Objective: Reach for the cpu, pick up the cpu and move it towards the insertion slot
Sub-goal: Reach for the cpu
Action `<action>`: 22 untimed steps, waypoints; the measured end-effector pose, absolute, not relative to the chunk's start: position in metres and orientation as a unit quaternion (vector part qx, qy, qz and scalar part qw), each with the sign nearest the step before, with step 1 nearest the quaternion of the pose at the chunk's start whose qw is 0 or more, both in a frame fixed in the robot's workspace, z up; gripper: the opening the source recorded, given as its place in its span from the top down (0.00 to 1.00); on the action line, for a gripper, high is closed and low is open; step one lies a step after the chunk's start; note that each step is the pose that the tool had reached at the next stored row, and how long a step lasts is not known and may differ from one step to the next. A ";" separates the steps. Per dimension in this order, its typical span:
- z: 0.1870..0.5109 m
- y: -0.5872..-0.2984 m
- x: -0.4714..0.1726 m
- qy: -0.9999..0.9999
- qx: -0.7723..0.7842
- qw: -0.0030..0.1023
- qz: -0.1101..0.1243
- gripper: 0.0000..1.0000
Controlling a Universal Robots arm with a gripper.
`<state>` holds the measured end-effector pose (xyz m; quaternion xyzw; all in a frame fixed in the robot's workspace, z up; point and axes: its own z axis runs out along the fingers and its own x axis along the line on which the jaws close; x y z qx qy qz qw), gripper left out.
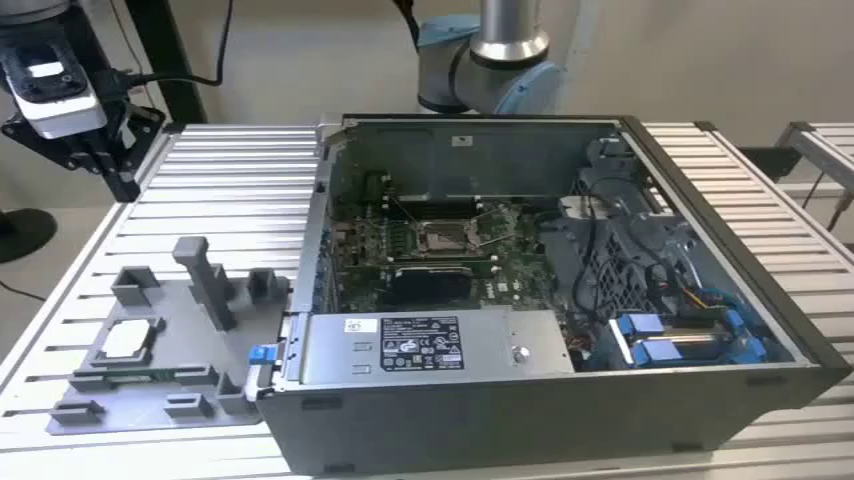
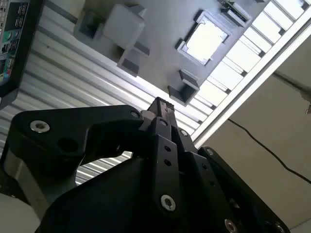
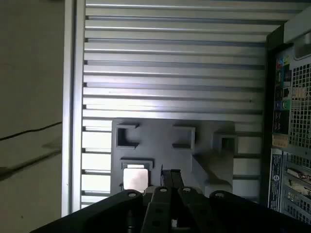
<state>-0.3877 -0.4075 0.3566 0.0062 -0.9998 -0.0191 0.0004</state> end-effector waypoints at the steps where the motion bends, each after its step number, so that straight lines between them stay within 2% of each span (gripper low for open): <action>1: 0.357 -0.408 -0.388 -1.000 0.006 0.000 -0.019 1.00; 22: 0.357 -0.412 -0.411 -1.000 0.006 0.000 -0.019 1.00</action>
